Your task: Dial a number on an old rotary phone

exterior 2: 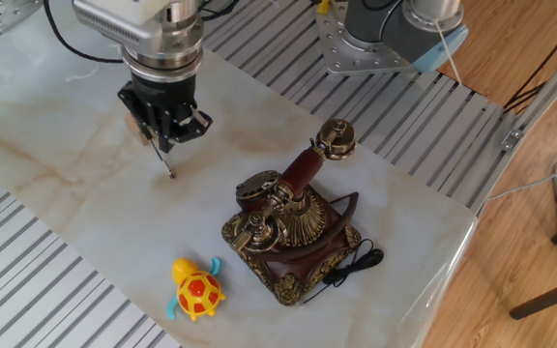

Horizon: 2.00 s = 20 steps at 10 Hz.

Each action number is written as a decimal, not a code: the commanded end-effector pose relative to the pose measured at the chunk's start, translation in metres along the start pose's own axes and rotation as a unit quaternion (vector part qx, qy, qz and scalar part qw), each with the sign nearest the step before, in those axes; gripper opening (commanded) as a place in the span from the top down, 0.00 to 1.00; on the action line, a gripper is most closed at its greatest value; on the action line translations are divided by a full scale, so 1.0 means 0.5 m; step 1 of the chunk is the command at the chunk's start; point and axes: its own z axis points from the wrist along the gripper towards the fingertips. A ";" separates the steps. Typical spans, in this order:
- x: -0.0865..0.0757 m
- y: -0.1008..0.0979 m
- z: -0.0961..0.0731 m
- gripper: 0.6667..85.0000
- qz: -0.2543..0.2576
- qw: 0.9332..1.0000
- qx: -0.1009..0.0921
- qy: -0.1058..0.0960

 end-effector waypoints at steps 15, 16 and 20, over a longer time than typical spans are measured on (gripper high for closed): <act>0.154 -0.096 0.123 0.73 -0.218 0.969 0.004 0.114; 0.169 -0.109 0.173 0.60 -0.238 0.965 -0.003 0.110; 0.176 -0.139 0.160 0.42 -0.283 0.950 0.021 0.131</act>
